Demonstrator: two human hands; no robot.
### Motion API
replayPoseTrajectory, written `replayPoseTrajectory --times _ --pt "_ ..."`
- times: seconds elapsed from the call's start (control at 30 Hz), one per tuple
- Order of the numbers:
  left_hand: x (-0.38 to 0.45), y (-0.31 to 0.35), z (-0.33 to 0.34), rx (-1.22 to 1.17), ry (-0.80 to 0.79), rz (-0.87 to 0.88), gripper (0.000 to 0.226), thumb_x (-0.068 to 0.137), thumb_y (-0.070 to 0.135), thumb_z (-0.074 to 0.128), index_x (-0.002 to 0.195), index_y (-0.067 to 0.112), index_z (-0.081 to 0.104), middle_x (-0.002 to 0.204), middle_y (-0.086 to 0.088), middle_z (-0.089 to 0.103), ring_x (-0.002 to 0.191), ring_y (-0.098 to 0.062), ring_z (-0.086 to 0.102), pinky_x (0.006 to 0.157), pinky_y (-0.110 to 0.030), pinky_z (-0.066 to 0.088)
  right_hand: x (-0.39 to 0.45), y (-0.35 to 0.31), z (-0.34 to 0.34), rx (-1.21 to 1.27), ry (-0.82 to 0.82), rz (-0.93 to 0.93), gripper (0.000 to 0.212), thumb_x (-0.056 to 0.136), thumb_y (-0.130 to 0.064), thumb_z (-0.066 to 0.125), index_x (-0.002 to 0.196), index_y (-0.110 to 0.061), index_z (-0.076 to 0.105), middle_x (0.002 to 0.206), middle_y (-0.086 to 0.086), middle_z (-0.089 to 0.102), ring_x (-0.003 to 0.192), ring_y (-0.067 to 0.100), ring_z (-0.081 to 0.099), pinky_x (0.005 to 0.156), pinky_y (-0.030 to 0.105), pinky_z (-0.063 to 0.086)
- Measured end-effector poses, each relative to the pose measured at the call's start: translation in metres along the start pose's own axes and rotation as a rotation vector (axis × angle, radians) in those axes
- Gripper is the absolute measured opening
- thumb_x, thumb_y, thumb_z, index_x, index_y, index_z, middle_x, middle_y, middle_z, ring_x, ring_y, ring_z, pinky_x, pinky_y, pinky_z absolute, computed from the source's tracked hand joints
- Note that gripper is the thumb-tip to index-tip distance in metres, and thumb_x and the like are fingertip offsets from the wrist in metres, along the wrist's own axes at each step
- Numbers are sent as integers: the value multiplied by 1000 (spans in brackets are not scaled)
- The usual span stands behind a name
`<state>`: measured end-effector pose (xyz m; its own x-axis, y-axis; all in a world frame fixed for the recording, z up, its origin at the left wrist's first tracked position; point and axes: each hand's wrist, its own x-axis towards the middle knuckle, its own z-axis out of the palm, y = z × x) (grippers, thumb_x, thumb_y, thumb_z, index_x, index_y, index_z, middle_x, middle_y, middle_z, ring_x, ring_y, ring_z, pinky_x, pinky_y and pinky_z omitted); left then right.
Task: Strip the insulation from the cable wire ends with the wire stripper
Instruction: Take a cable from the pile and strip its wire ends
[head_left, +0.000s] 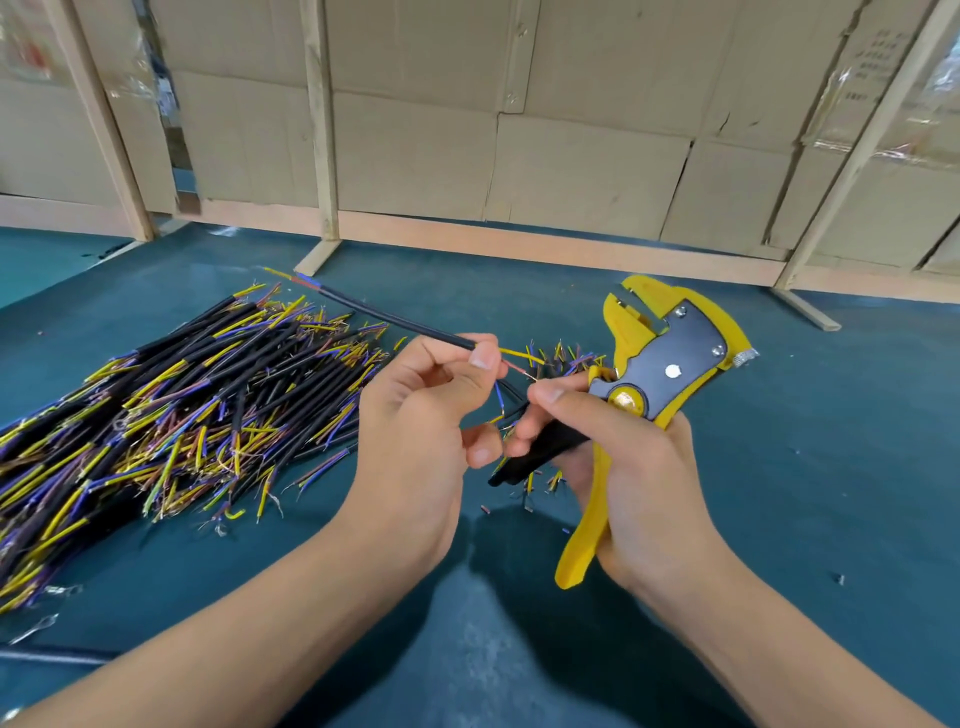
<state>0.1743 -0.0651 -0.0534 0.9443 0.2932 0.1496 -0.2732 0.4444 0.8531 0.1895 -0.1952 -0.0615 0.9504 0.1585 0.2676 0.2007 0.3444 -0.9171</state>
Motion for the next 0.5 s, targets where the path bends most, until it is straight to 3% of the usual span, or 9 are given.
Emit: replayPoseTrajectory --times 0.1,0.17,0.37,0.5 --pt "-3 -7 4 -22 46 -54 23 95 11 64 72 9 61 77 0 61 69 -34 37 56 -35 31 -3 3 -4 -182 -49 1 19 92 -23 61 74 -22 69 77 12 70 72 26 67 74 39 54" --pt "-4 -11 4 -55 56 -90 19 96 10 62 78 6 56 76 0 60 62 -30 34 60 -38 30 -6 5 -2 -205 -65 -7 21 97 -22 57 79 -20 69 80 11 71 76 25 69 77 37 56" --pt "-4 -12 6 -119 68 -142 9 99 12 58 99 3 54 56 7 50 41 -12 32 44 -25 40 -11 8 2 -127 80 -17 18 91 -10 64 75 -4 70 75 20 71 69 29 69 68 36 57" --pt "-3 -12 9 -181 63 -190 7 99 9 56 103 6 51 65 1 50 45 -12 32 44 -25 40 -8 2 3 -87 144 35 15 89 -3 67 75 -1 70 74 22 71 67 31 70 65 38 58"
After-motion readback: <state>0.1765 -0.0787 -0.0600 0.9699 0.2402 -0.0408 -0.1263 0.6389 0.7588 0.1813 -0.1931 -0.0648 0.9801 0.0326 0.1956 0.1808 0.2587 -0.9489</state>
